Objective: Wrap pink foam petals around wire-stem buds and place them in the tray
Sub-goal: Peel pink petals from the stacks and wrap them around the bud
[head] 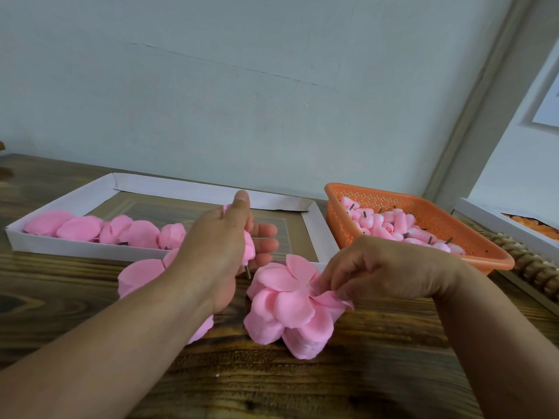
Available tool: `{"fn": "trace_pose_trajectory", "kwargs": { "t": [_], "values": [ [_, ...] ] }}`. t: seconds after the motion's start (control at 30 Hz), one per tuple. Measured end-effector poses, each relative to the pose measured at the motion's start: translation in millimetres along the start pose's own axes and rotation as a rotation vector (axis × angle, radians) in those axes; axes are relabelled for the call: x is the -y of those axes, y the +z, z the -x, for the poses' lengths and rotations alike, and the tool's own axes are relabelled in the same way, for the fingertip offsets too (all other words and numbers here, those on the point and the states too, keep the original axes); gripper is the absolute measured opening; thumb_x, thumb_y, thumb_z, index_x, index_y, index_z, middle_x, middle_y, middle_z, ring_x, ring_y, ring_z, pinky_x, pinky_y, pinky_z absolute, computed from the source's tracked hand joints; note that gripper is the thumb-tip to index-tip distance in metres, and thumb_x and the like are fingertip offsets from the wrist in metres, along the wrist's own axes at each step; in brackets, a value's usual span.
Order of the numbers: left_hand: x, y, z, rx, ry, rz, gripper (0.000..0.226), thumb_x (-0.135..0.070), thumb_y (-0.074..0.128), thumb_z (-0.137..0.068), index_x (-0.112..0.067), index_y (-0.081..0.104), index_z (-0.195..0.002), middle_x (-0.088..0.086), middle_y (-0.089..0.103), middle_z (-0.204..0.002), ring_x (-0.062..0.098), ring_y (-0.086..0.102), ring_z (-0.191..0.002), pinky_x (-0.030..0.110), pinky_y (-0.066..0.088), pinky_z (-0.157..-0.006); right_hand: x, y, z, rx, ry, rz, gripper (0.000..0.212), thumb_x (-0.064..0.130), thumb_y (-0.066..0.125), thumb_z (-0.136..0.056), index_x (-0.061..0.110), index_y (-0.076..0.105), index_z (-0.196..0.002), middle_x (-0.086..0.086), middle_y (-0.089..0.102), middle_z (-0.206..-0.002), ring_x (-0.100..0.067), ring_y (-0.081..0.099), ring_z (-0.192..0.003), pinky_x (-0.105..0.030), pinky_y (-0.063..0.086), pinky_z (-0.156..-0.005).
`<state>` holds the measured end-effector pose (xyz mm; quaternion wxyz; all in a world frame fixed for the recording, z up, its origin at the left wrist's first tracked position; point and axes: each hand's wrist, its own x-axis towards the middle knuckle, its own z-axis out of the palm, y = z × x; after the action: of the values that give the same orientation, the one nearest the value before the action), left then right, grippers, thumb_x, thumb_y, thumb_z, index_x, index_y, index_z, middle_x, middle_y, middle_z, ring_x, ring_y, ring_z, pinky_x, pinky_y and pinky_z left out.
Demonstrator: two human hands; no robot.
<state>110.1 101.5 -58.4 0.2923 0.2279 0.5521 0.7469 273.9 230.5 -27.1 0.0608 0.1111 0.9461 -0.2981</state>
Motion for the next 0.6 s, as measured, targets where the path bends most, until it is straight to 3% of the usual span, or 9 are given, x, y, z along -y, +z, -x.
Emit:
{"fn": "trace_pose_trajectory", "kwargs": {
  "t": [0.17,0.27,0.37,0.4,0.5,0.6],
  "values": [
    [0.4,0.0,-1.0,0.003,-0.005,0.001,0.046,-0.038,0.04,-0.101,-0.012,0.042,-0.063,0.0,0.068,-0.054,0.009,0.06,-0.04,0.018,0.046,-0.037,1.1,0.9,0.9,-0.019,0.002,-0.004,0.034,-0.006,0.055,-0.086,0.02,0.071,-0.071,-0.001,0.07,-0.11,0.0,0.061,-0.108,-0.02,0.047,-0.092],
    [0.7,-0.5,-1.4,0.003,-0.016,-0.003,0.046,-0.039,0.04,-0.1,-0.012,0.042,-0.063,0.0,0.068,-0.055,0.009,0.06,-0.041,0.019,0.046,-0.037,3.8,3.4,-0.5,-0.041,0.046,0.035,0.019,0.0,0.061,-0.085,0.011,0.074,-0.076,0.001,0.071,-0.105,0.007,0.06,-0.103,-0.011,0.045,-0.081],
    [0.3,-1.0,-0.8,0.004,-0.013,-0.007,0.045,-0.039,0.04,-0.1,-0.012,0.043,-0.064,0.0,0.069,-0.056,0.009,0.06,-0.041,0.019,0.046,-0.037,10.3,10.5,-6.4,-0.063,0.044,0.172,0.033,0.015,0.065,-0.085,0.038,0.063,-0.063,0.01,0.07,-0.094,0.005,0.061,-0.086,-0.013,0.047,-0.068],
    [0.3,-1.0,-0.3,0.006,-0.011,-0.004,0.045,-0.038,0.04,-0.1,-0.012,0.042,-0.064,0.0,0.068,-0.055,0.009,0.06,-0.041,0.019,0.046,-0.037,11.7,13.1,-8.6,-0.071,0.046,0.242,0.033,0.017,0.064,-0.086,0.04,0.06,-0.063,0.011,0.069,-0.092,0.001,0.061,-0.081,-0.015,0.048,-0.066],
    [-0.6,-0.7,0.7,0.01,-0.012,0.006,0.046,-0.038,0.041,-0.1,-0.012,0.042,-0.063,0.001,0.068,-0.054,0.009,0.06,-0.04,0.019,0.045,-0.036,13.8,17.3,-12.5,-0.108,0.052,0.348,0.016,0.016,0.06,-0.087,0.022,0.066,-0.073,0.004,0.068,-0.09,-0.009,0.06,-0.078,-0.025,0.051,-0.068],
    [-1.4,-0.9,1.3,0.019,-0.019,0.011,0.046,-0.038,0.04,-0.101,-0.012,0.043,-0.063,0.001,0.068,-0.054,0.009,0.059,-0.04,0.019,0.045,-0.036,12.5,13.9,-12.9,-0.229,0.025,0.205,0.012,0.012,0.062,-0.086,0.004,0.068,-0.081,-0.009,0.065,-0.079,-0.007,0.053,-0.062,-0.026,0.044,-0.058]
  ]
}}
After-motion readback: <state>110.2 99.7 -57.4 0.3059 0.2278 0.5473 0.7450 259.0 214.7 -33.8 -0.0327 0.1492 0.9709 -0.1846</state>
